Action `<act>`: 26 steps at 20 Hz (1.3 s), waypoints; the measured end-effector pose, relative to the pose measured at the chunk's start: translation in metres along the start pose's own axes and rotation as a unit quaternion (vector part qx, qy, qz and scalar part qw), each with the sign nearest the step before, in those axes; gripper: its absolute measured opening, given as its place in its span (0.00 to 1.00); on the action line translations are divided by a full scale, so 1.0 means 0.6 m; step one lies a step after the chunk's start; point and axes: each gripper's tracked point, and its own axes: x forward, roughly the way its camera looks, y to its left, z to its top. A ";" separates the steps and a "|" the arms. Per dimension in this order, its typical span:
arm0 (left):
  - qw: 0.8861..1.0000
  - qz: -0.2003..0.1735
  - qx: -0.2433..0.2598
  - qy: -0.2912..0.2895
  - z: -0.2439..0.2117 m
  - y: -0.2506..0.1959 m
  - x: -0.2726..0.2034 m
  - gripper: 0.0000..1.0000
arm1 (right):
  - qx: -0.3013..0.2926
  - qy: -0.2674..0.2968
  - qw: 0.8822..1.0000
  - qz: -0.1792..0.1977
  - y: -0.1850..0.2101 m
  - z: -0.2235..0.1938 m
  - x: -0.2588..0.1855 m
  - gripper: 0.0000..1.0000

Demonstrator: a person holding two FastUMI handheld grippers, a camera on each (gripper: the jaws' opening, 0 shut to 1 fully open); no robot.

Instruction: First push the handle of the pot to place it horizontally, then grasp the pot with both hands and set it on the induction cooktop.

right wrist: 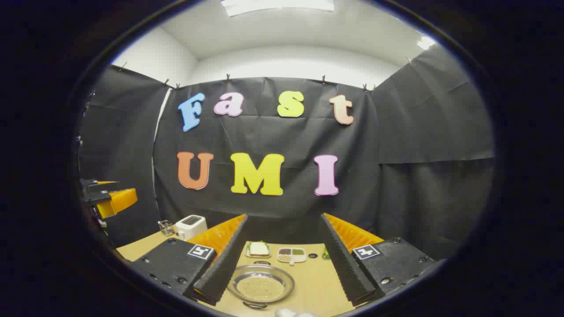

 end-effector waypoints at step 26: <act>1.000 0.015 0.009 0.005 -0.013 0.005 0.008 0.96 | -0.006 0.077 0.995 0.063 0.049 -0.076 0.023 0.26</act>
